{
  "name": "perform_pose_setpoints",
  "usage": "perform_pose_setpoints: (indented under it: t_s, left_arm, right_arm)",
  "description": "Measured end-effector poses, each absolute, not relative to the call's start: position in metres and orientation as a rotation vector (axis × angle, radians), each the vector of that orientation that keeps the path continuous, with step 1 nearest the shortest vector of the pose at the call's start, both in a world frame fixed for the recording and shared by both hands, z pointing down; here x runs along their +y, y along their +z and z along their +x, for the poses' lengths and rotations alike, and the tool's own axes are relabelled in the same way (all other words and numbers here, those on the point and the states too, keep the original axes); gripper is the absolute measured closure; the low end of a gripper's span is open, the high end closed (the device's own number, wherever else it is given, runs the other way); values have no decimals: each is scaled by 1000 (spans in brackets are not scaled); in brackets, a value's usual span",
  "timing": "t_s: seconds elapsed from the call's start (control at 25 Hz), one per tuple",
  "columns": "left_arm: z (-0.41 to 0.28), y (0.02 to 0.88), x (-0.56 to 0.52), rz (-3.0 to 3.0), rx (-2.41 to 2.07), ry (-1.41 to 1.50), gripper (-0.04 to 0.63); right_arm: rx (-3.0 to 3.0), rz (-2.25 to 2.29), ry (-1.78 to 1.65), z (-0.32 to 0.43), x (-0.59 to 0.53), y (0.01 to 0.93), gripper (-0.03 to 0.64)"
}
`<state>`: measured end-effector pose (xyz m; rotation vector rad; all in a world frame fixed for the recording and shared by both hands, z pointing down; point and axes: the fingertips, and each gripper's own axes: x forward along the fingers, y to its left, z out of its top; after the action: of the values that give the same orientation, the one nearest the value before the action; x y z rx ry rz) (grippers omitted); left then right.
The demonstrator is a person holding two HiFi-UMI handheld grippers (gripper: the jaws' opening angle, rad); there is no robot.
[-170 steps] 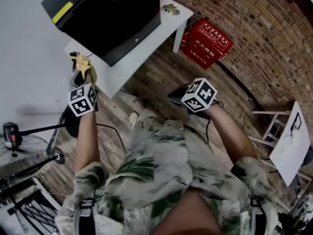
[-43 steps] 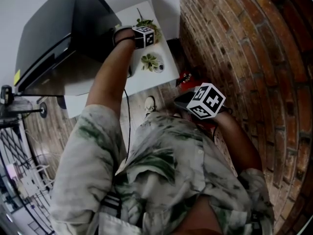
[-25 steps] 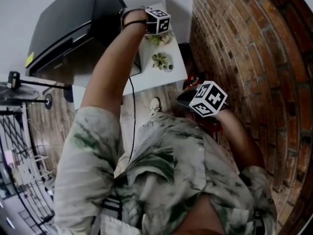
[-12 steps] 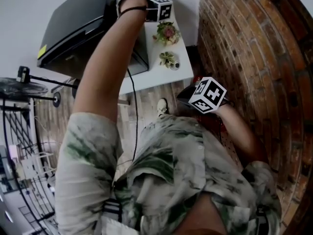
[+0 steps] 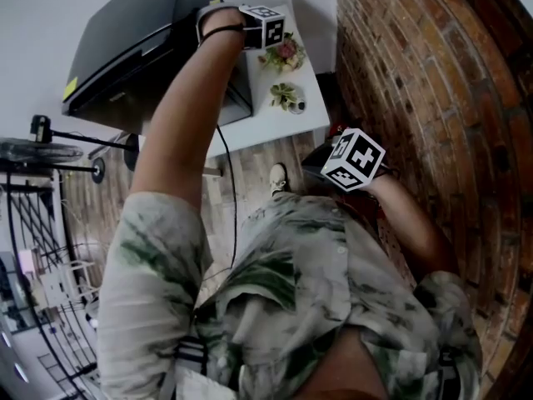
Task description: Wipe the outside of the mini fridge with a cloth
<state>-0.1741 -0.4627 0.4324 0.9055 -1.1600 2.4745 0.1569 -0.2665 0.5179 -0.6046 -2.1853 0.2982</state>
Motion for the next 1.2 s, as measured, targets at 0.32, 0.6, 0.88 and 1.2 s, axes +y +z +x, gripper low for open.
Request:
perform_pose_setpoints:
  t_s: [0.32, 0.6, 0.88, 1.2]
  left_arm:
    - [-164, 495, -452, 947, -1063, 2433, 523]
    - [-150, 553, -440, 1001, -970, 2389, 523]
    - [-139, 597, -426, 1032, -892, 2378, 523]
    - [-125, 619, -421, 1104, -867, 2324, 523]
  right_arm:
    - [-2178, -584, 337, 163, -268, 525, 587]
    - [-2162, -576, 378, 166, -270, 537, 586]
    - [-2152, -563, 403, 167, -277, 544, 587]
    - [-2143, -568, 407, 170, -279, 547, 588]
